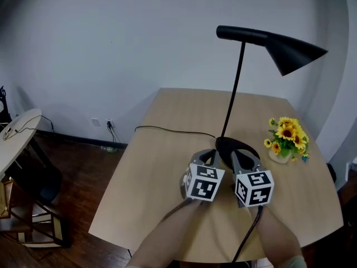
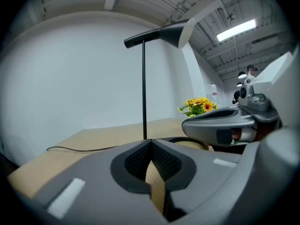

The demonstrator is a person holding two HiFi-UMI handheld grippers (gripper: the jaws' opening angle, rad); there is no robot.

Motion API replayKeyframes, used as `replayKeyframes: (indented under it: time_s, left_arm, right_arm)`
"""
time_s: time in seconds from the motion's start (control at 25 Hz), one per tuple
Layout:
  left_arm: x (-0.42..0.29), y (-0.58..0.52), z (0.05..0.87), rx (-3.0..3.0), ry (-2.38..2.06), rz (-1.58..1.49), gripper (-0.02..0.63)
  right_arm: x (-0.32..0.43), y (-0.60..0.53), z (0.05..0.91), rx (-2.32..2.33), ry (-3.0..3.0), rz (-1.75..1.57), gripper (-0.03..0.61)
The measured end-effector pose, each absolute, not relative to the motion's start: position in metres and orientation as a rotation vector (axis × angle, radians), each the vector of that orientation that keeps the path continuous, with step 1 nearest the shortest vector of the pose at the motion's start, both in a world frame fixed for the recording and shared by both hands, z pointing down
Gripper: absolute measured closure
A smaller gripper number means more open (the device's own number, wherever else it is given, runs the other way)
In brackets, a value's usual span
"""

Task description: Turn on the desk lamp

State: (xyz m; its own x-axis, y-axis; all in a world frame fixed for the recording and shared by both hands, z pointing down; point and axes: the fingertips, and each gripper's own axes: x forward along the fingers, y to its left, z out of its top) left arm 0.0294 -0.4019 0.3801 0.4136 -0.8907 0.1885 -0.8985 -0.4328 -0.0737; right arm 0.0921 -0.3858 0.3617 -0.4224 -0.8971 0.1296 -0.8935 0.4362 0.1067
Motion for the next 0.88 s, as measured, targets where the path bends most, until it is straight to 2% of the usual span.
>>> replayKeyframes:
  time_s: [0.48, 0.88]
  left_arm:
    - [0.021, -0.434, 0.383, 2.517, -1.600, 0.204, 0.617]
    - [0.014, -0.436, 0.384, 2.536, -1.654, 0.262, 0.617]
  right_arm:
    - [0.103, -0.443, 0.345, 1.618, -2.498, 0.023, 0.580]
    - [0.091, -0.483, 0.386, 1.343, -2.341, 0.112, 0.580]
